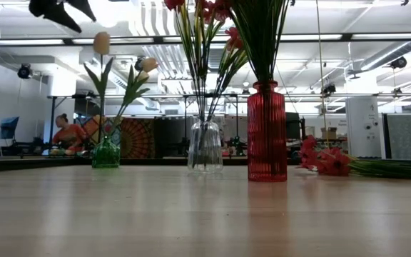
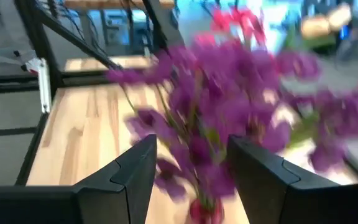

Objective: Sort flowers into vase by color
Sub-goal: Put the pink flowers into the green vase, then put the red flowers into the transparent vase

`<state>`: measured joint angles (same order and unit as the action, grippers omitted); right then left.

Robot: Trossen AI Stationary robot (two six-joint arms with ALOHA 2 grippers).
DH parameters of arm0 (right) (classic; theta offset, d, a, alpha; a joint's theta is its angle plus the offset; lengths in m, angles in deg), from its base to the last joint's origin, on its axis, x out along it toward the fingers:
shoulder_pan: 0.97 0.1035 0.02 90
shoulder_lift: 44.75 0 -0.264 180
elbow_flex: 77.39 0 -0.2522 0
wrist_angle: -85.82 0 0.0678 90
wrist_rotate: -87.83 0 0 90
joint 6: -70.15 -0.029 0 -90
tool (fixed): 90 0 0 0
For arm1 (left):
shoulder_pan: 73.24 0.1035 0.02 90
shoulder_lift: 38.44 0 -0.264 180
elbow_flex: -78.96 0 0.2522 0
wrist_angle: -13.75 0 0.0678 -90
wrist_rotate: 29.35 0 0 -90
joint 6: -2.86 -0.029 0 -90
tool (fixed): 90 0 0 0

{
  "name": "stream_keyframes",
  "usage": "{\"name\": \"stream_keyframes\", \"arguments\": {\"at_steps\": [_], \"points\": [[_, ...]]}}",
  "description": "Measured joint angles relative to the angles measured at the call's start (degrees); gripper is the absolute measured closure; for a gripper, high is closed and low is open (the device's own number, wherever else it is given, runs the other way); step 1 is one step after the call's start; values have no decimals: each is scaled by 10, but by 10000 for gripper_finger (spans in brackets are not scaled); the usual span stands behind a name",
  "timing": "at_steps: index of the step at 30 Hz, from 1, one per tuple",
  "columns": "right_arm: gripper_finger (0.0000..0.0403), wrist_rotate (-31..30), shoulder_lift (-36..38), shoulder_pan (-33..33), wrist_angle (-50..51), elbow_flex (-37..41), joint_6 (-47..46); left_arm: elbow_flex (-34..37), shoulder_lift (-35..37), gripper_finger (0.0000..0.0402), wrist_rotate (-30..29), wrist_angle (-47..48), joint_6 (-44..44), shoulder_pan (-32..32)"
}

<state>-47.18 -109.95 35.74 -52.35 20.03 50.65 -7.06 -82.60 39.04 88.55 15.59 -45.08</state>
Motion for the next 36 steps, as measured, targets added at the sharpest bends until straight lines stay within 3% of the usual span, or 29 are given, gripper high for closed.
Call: {"name": "stream_keyframes", "arguments": {"at_steps": [7,11,15,25,30,36], "points": [[213,8,6,0,223,0,-251,47,23,42,125,-124,-1,-15],[213,58,3,0,327,3,-384,88,37,53,126,-161,3,-31],[213,122,3,2,380,18,-459,117,42,67,126,-180,19,-54],[213,275,3,0,427,143,-609,151,37,89,25,-233,41,-169],[213,294,3,-12,377,204,-649,195,37,90,5,-340,11,-246],[213,320,3,-45,289,242,-629,221,38,91,-103,-384,-17,-307]]}}
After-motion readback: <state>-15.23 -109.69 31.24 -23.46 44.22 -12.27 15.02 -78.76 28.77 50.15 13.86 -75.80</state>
